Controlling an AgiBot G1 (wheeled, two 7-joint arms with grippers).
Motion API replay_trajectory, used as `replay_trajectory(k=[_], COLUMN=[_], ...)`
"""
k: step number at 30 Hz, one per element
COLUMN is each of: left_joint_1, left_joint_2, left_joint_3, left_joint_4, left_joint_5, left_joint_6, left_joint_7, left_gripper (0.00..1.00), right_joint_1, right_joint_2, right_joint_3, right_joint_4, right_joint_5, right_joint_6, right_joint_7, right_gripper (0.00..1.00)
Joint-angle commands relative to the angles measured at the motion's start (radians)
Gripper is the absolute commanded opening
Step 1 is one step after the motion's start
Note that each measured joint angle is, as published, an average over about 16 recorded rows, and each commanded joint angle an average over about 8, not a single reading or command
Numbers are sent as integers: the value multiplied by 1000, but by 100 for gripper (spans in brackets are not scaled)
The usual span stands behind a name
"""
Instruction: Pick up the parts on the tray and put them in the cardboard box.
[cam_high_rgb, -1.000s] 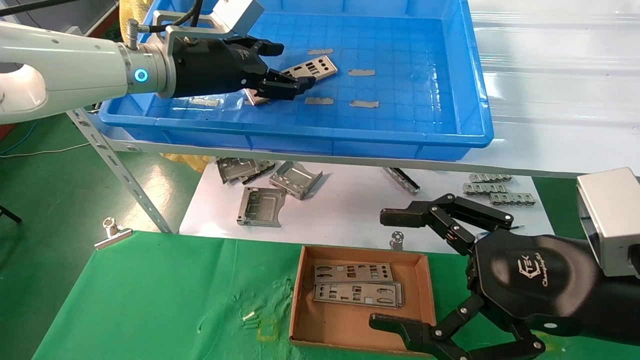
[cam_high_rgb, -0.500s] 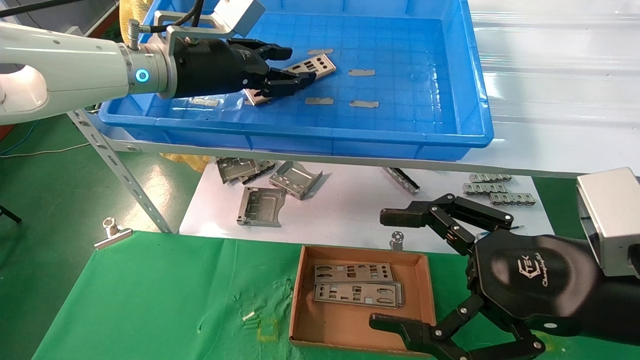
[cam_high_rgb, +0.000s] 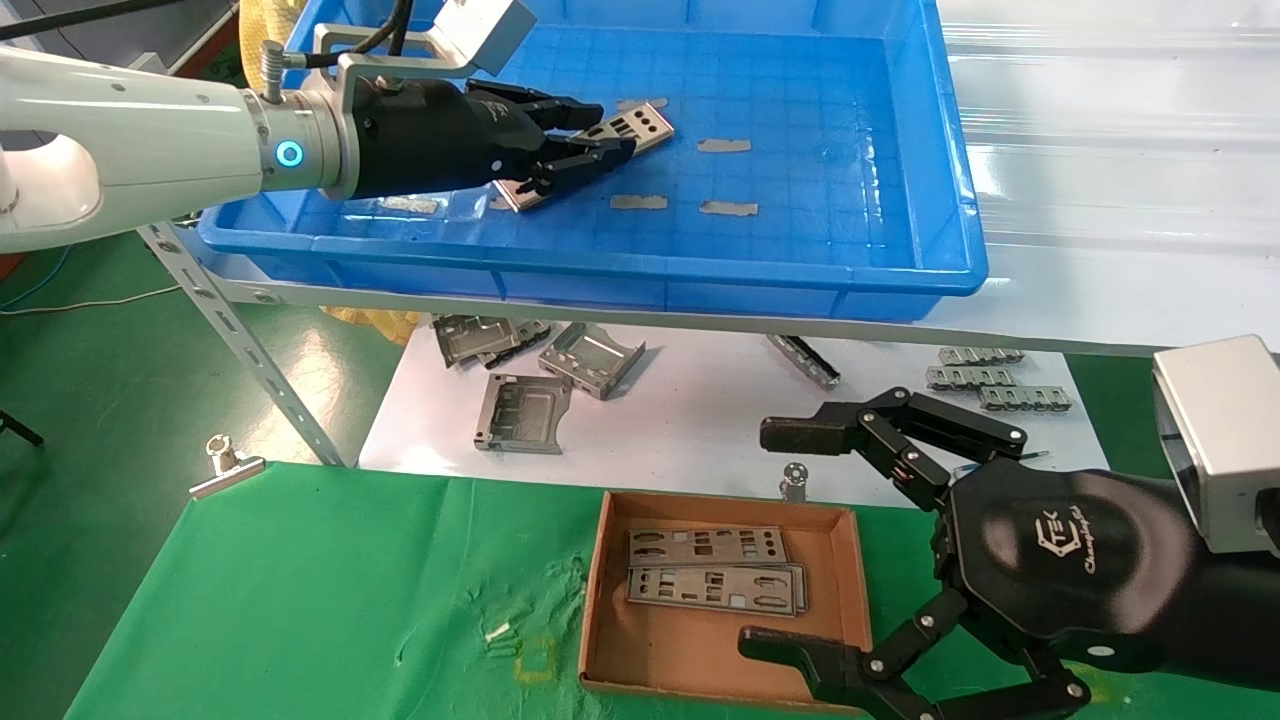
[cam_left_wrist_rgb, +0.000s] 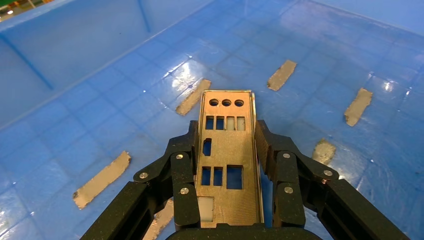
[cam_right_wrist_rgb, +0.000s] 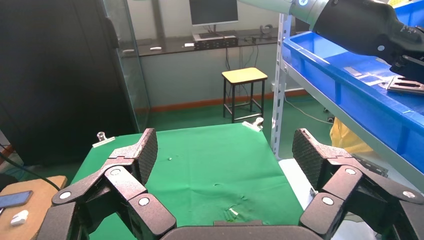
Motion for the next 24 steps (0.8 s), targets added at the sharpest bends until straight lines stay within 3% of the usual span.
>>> replay_trajectory(k=[1,24], left_joint_1=[0,-42], left_joint_2=[0,-23], left_joint_3=[0,-26], left_joint_4=[-1,11], left_joint_5=[-1,-53], left_joint_6=[4,53], left_joint_7=[-1,30], left_gripper=[0,0], right_joint_1=[0,0], right_joint_2=[0,0], right_joint_3=[0,0], right_joint_4=[0,0], right_joint_5=[0,0], right_joint_6=[0,0], right_joint_7=[0,0], right_gripper=[100,100])
